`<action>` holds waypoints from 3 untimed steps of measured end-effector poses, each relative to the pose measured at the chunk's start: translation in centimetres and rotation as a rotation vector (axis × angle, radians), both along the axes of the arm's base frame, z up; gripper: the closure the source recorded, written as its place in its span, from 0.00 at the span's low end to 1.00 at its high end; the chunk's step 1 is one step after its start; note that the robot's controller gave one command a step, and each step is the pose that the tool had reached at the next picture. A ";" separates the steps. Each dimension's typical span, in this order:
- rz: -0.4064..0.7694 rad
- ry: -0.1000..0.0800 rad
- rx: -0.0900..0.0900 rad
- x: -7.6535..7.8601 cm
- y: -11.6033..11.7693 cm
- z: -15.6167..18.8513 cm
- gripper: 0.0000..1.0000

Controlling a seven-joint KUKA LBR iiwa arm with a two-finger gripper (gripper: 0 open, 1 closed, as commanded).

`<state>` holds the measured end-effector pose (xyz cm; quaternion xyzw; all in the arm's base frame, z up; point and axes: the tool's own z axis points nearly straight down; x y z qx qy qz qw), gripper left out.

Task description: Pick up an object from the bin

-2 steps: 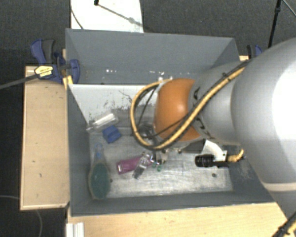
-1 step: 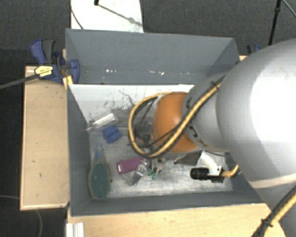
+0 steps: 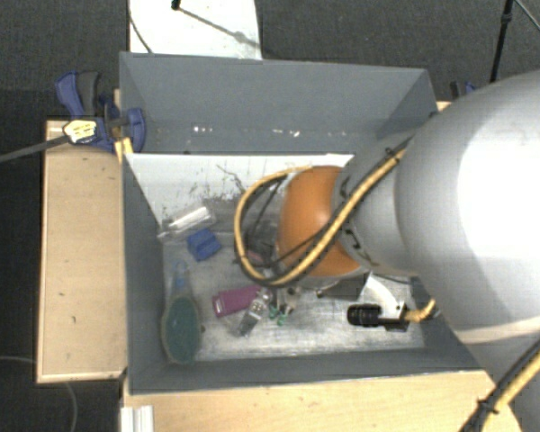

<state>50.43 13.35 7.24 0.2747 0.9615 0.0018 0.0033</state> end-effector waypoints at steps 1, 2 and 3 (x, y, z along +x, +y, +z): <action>-0.002 -0.006 0.000 0.2 0.0 0.2 1.00; 0.003 0.003 0.000 0.3 -0.1 5.1 1.00; 0.009 0.004 -0.001 0.4 -0.1 8.8 1.00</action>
Offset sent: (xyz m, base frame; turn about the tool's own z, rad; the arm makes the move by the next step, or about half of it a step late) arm 0.0000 0.0000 0.0000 0.0000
